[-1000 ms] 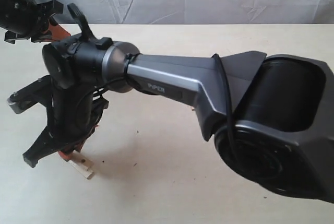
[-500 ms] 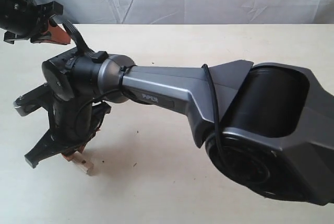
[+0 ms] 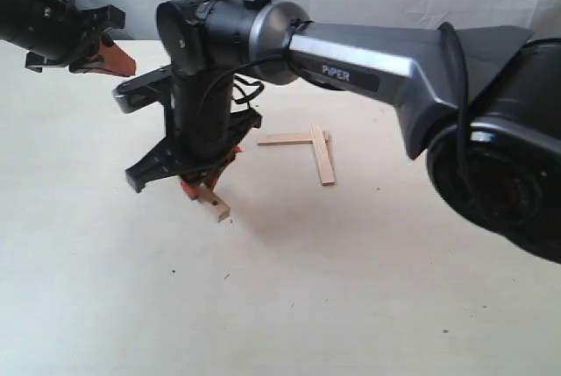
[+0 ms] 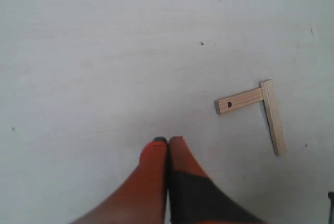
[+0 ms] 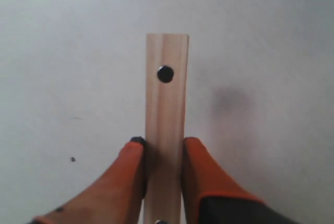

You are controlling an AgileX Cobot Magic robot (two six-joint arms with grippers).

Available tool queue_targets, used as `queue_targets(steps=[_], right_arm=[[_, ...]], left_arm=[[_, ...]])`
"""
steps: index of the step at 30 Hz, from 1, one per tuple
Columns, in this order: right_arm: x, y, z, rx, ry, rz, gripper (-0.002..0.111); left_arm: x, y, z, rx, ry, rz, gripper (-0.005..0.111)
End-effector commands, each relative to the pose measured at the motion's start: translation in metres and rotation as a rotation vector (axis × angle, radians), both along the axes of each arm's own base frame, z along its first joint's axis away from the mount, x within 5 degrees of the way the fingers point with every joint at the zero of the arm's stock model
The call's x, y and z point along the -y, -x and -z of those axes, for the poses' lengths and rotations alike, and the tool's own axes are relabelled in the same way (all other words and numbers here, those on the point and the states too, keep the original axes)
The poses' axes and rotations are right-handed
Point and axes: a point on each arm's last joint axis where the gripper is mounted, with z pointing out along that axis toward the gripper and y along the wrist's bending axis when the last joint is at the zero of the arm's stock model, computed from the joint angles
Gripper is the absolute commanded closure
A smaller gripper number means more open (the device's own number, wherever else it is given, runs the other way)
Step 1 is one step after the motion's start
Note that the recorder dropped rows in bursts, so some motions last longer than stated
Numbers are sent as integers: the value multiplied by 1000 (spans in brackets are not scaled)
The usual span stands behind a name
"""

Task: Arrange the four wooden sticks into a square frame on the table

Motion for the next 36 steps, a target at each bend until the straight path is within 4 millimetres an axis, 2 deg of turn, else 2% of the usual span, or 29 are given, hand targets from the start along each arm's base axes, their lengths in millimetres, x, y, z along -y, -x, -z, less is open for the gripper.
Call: queue_targets(steps=[1,4,7,10,12,13,15,17,18,20,23,24,27,28,30,32,36], right_arm=[[27,-9,-2,-10,4,61,105],[41,-12,5,-15,-18,108,105],[51,-9,20,-24,-21,139,105],[51,-10,21,-25,-46,155,105],[56,-19,7,-40,-151,184,106],[61,-25,-7,-64,-245,184,107],[85,-44,-33,-72,-387,221,109],[102,-55,-47,-66,-460,228,109],[114,-59,-54,-72,-550,225,109],[128,-62,-60,-82,-708,176,109],[136,-61,-58,-148,-863,155,109],[136,-60,-57,-148,-883,142,109],[133,-56,-63,-162,-965,93,109],[132,-57,-67,-164,-1004,98,109],[131,-57,-68,-161,-1020,100,109],[131,-58,-68,-154,-1016,105,109],[131,-60,-68,-139,-1018,114,109]], left_arm=[[25,-3,-5,38,-24,38,107],[40,-4,-5,51,-34,63,107],[50,-4,-4,56,-51,92,107],[50,-4,-4,55,-50,94,107],[48,-4,-5,58,-43,97,107],[44,-3,-7,75,-8,115,107],[30,4,-9,117,169,146,107],[19,13,-10,153,310,178,107],[11,22,-5,174,377,200,107],[8,31,7,171,432,176,107],[13,38,16,235,492,167,106],[13,38,17,263,506,153,103],[13,39,19,286,535,121,82],[13,40,20,277,521,137,67],[16,40,21,263,526,139,52],[21,40,21,258,527,156,48],[31,40,21,250,528,183,48]])
